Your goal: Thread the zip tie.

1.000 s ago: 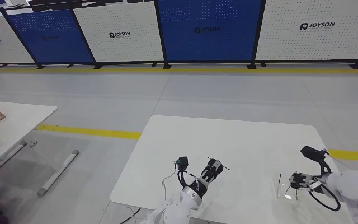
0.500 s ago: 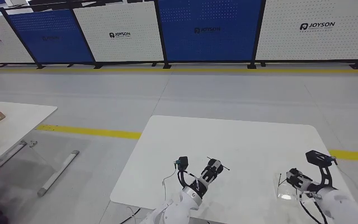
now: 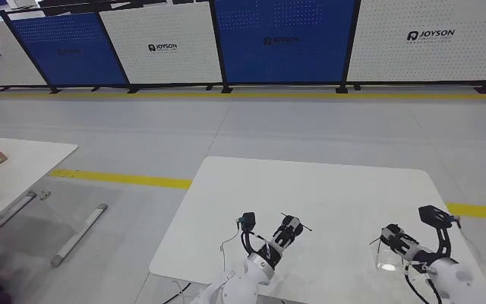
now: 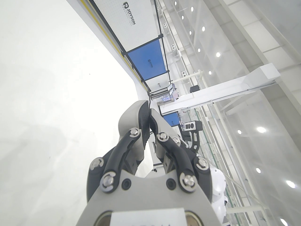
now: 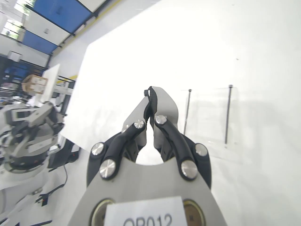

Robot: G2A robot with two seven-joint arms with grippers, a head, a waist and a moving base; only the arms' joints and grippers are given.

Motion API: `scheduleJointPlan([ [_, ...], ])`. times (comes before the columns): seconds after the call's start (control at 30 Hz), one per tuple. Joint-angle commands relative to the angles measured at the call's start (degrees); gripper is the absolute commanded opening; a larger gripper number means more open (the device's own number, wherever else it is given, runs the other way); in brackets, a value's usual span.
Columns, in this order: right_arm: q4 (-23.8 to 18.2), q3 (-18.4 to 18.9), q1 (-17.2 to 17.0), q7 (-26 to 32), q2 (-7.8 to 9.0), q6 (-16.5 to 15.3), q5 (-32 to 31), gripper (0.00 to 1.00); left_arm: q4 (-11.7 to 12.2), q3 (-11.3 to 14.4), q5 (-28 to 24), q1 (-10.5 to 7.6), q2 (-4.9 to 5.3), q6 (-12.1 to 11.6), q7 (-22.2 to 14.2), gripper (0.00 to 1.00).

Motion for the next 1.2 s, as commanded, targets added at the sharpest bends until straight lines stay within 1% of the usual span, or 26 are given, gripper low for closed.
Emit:
scheduleJointPlan([
  [0.0,-1.71,0.11,-3.07,-4.55,-0.33,-2.26,1.79,0.0,0.0,0.0,0.0,0.0,0.0,0.0,0.0,0.0],
  [0.03,-2.29,0.05,-4.32,-6.46,-0.48,-3.02,2.1,0.0,0.0,0.0,0.0,0.0,0.0,0.0,0.0,0.0],
  [0.1,-3.85,-1.74,-6.85,-10.6,-0.94,-3.91,2.02,0.0,0.0,0.0,0.0,0.0,0.0,0.0,0.0,0.0],
  [0.17,-4.45,-4.63,-7.63,-13.83,-1.45,-3.66,0.65,0.0,0.0,0.0,0.0,0.0,0.0,0.0,0.0,0.0],
  [0.2,-4.36,-5.55,-7.36,-15.11,-1.67,-3.11,0.25,0.0,0.0,0.0,0.0,0.0,0.0,0.0,0.0,0.0],
  [0.63,-4.29,-5.76,-7.21,-15.37,-1.74,-2.91,0.27,0.0,0.0,0.0,0.0,0.0,0.0,0.0,0.0,0.0],
  [0.67,-4.29,-5.76,-7.21,-15.37,-1.74,-2.91,0.27,0.0,-0.16,0.06,0.6,-0.29,-0.02,0.14,-0.1,0.0],
  [0.7,-4.29,-5.76,-7.21,-15.37,-1.74,-2.91,0.27,0.0,-0.36,0.29,1.24,-0.69,-0.07,0.69,-0.32,0.0],
  [0.77,-4.29,-5.76,-7.21,-15.37,-1.74,-2.91,0.27,0.0,-0.48,0.77,2.77,-1.73,-0.29,2.26,0.44,0.0],
  [0.9,-4.29,-5.76,-7.21,-15.37,-1.74,-2.91,0.27,0.0,0.76,2.93,6.66,-3.35,-0.88,5.09,2.34,0.0],
  [1.07,-4.29,-5.76,-7.21,-15.37,-1.74,-2.91,0.27,0.0,0.81,3.07,6.79,-3.4,-0.94,5.17,2.55,0.0],
  [1.1,-4.33,-5.87,-7.16,-15.47,-1.86,-3.87,1.57,0.0,0.81,3.07,6.79,-3.4,-0.94,5.17,2.55,0.0],
  [1.17,-3.61,-5.69,-7.05,-15.28,-2.12,-7.63,5.85,0.0,0.81,3.07,6.79,-3.4,-0.94,5.17,2.55,0.0],
])
